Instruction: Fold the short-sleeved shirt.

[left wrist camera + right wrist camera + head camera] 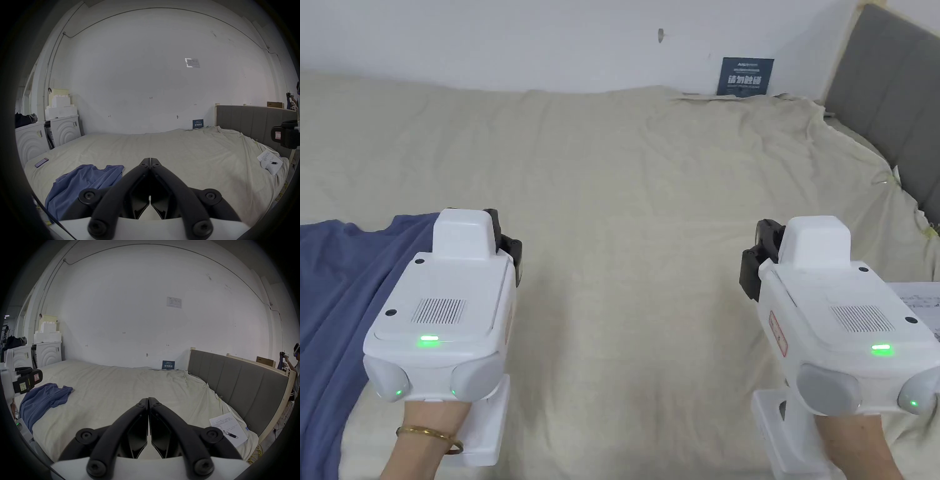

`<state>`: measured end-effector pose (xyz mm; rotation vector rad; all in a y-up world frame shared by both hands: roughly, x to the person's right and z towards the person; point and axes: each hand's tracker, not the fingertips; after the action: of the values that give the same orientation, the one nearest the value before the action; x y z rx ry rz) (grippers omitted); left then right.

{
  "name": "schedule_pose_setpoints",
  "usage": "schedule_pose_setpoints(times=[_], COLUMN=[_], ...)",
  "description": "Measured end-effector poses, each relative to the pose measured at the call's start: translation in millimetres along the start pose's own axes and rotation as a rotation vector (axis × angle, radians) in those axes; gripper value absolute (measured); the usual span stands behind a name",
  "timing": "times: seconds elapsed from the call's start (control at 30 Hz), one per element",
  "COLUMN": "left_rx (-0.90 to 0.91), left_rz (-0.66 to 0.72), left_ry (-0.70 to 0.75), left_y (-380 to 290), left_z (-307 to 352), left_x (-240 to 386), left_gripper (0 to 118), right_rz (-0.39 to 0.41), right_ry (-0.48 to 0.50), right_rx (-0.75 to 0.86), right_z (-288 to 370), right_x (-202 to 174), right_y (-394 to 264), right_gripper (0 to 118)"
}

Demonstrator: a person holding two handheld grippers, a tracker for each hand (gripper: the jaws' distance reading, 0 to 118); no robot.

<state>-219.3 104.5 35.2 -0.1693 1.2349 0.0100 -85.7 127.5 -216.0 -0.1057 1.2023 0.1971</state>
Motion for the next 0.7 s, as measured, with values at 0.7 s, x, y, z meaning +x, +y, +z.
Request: schedule_pose_setpoints(times=[0.7], left_rx=[-0.023], left_rz=[0.042], left_ry=[0.347], left_y=[-12], left_z=[63], left_x=[-117], left_gripper=[0], right_rz=[0.064], right_ry=[0.384], right_rx=[0.026], right_z=[-35], right_x=[-124], right_y=[9], right_gripper=[0])
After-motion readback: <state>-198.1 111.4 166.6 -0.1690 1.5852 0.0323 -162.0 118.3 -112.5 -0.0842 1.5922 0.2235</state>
